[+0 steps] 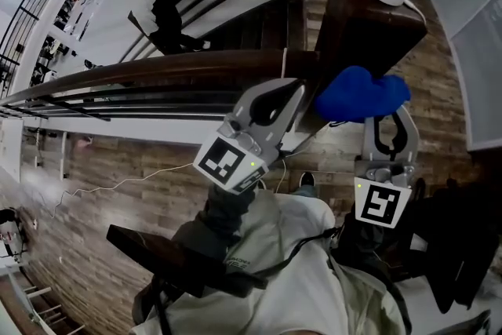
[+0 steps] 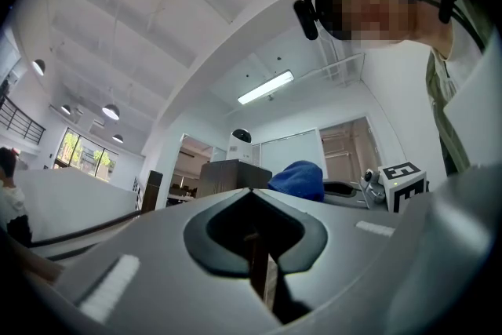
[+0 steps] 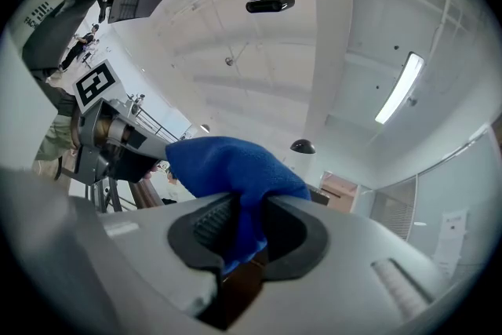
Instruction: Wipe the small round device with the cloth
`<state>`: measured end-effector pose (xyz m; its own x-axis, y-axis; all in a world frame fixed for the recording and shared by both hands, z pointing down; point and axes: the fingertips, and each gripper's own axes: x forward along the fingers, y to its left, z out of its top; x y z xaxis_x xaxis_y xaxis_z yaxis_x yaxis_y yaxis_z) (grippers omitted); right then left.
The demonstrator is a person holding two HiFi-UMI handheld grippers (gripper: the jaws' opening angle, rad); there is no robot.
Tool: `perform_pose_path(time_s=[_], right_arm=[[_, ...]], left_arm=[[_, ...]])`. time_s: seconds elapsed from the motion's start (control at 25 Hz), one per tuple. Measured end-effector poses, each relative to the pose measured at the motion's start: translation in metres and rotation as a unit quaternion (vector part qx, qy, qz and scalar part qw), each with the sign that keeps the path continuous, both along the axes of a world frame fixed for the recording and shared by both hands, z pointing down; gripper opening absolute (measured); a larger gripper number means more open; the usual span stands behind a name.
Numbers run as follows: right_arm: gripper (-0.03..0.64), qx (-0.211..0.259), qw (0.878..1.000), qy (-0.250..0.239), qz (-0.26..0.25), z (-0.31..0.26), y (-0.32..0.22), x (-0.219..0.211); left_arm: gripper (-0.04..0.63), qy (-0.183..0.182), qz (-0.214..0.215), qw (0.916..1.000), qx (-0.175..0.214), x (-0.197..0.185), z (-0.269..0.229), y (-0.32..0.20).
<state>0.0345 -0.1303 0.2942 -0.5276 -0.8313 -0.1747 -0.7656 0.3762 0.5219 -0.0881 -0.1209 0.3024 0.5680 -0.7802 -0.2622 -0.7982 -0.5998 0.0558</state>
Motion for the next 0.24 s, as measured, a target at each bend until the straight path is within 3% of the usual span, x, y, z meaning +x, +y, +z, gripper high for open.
perform_pose_path(time_s=[0.24], right_arm=[[0.078,-0.001,1.0,0.004,-0.007,0.0025,-0.0007,0.0004]], left_arm=[[0.0,0.0,-0.007,1.0,-0.002,0.0003,0.0022,-0.0002]])
